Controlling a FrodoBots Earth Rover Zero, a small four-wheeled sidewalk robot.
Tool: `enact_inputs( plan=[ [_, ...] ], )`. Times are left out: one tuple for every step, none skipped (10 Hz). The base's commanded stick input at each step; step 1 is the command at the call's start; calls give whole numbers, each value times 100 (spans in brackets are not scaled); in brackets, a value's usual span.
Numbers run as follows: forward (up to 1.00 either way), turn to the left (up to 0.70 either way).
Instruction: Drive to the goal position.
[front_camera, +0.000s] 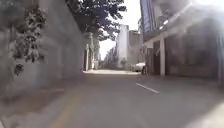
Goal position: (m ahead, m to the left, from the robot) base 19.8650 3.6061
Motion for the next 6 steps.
enact_inputs(
  plan=[
    [100, 6],
    [100, 6],
    [100, 6],
    [100, 6],
    [100, 6],
    [100, 6]
  ],
)
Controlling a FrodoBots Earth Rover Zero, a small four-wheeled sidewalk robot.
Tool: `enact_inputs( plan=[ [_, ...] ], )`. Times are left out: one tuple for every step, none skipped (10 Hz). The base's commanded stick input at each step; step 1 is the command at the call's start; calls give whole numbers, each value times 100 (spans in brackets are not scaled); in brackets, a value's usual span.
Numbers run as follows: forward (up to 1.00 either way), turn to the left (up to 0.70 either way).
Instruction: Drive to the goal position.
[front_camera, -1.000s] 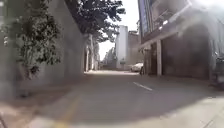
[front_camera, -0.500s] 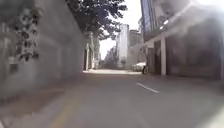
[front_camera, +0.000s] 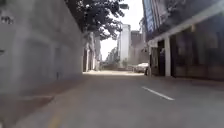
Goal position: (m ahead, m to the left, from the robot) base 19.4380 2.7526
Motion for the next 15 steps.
enact_inputs(
  plan=[
    [100, 6],
    [100, 6],
    [100, 6],
    [100, 6],
    [100, 6],
    [100, 6],
    [100, 6],
    [100, 6],
    [100, 6],
    [100, 6],
    [100, 6],
    [100, 6],
    [100, 6],
    [100, 6],
    [100, 6]
  ],
)
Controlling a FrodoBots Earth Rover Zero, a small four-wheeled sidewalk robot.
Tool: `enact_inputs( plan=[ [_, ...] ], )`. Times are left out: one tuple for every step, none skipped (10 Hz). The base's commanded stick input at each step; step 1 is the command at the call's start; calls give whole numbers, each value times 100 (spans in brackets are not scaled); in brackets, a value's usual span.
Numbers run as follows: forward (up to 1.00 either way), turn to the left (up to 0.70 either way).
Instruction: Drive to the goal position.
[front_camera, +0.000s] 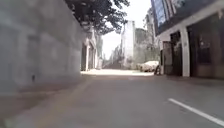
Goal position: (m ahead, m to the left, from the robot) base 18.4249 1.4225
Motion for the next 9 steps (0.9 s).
enact_inputs(
  plan=[
    [100, 6],
    [100, 6],
    [100, 6],
    [100, 6],
    [100, 6],
    [100, 15],
    [100, 38],
    [100, 46],
    [100, 30]
  ],
)
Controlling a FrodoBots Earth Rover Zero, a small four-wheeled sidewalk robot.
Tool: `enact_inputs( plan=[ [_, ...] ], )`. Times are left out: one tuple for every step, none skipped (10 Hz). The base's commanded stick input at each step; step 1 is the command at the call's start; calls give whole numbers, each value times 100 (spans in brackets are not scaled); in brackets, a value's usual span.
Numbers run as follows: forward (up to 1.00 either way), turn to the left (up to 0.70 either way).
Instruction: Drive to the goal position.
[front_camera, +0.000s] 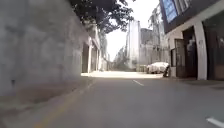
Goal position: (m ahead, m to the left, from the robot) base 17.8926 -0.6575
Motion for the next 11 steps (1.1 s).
enact_inputs(
  plan=[
    [100, 6],
    [100, 6],
    [100, 6],
    [100, 6],
    [100, 6],
    [100, 6],
    [100, 6],
    [100, 6],
    [100, -12],
    [100, -34],
    [100, -34]
  ],
)
